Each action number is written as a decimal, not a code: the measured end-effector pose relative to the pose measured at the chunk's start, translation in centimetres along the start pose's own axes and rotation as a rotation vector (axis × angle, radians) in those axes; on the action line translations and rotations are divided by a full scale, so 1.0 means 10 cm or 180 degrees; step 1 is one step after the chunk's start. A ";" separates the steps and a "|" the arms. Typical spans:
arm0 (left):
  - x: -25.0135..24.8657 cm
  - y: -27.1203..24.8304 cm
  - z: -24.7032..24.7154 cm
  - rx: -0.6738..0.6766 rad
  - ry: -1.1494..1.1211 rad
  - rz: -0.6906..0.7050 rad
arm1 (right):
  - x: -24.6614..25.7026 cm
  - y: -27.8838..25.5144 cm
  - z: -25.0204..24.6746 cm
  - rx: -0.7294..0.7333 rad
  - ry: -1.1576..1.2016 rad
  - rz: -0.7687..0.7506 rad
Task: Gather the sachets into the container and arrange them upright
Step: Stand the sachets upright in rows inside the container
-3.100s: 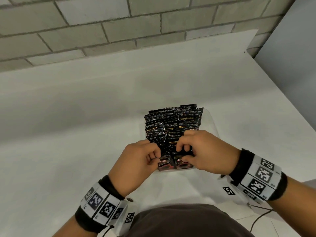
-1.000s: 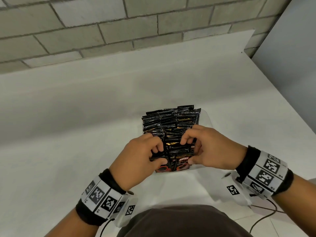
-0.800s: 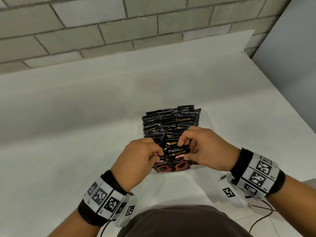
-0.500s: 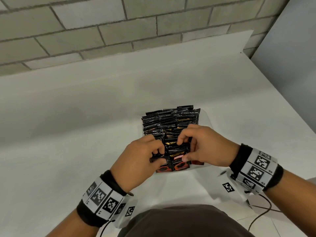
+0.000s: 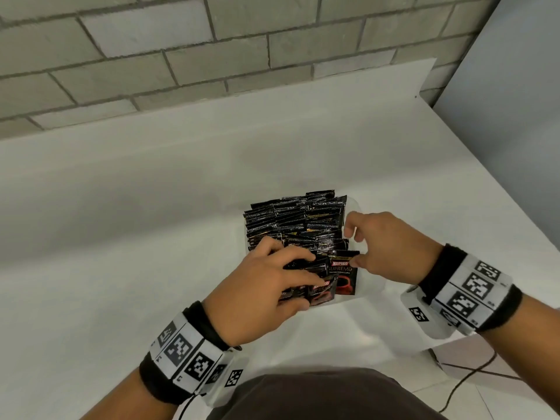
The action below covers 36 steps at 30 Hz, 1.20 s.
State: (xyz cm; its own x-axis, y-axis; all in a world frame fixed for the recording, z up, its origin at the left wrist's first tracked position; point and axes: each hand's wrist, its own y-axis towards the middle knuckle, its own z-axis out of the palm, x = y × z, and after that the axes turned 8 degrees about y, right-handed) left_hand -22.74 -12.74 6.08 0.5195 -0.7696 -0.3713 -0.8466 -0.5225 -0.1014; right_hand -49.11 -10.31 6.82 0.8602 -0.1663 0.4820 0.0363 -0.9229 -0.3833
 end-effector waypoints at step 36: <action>0.15 -0.24 -0.11 -0.0543 -0.0491 -0.0922 | 0.12 -0.11 0.18 0.0140 0.0806 -0.0637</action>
State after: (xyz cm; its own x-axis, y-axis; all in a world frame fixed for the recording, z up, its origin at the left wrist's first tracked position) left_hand -19.85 -13.04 6.76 0.7001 -0.5234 -0.4857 -0.6288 -0.7743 -0.0721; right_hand -47.23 -8.85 6.42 0.6801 -0.0692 0.7298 0.2187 -0.9311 -0.2921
